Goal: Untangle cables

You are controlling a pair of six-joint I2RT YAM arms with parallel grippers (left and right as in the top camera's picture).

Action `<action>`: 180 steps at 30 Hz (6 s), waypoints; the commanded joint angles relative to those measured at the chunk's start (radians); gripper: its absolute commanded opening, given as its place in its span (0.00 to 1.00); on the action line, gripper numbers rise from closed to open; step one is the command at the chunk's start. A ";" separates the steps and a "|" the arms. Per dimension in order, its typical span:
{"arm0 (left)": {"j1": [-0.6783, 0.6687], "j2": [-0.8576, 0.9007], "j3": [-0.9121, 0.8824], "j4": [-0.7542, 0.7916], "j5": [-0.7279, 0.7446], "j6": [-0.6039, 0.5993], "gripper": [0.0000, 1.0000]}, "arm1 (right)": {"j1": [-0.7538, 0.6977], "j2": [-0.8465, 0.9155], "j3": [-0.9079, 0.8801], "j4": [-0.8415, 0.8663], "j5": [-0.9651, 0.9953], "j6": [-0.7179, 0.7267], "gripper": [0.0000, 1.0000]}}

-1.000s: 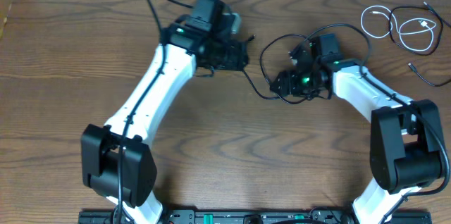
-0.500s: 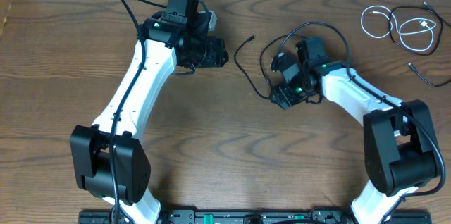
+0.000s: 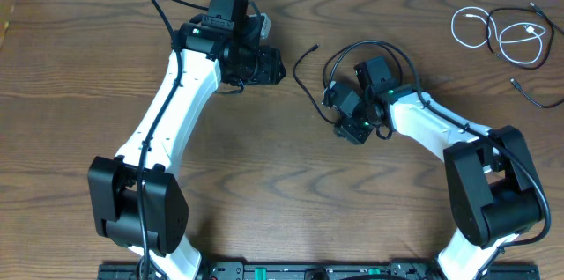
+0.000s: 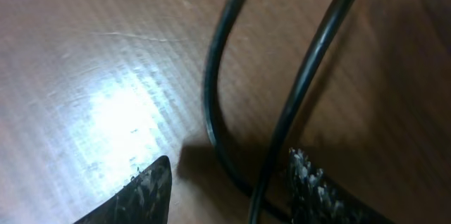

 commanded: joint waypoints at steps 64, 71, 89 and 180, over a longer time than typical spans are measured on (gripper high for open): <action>0.002 -0.027 -0.005 -0.009 -0.006 0.017 0.61 | -0.886 -0.313 0.863 -0.499 0.035 0.687 0.21; 0.002 -0.027 -0.005 -0.008 -0.006 0.017 0.61 | -0.870 -0.105 0.863 -0.605 -0.039 0.716 0.55; 0.002 -0.027 -0.005 -0.009 -0.006 0.017 0.61 | -0.756 0.374 0.863 -0.443 -0.001 1.164 0.61; -0.001 -0.027 -0.006 -0.024 -0.006 0.017 0.61 | -0.963 0.028 0.864 0.014 0.079 0.899 0.99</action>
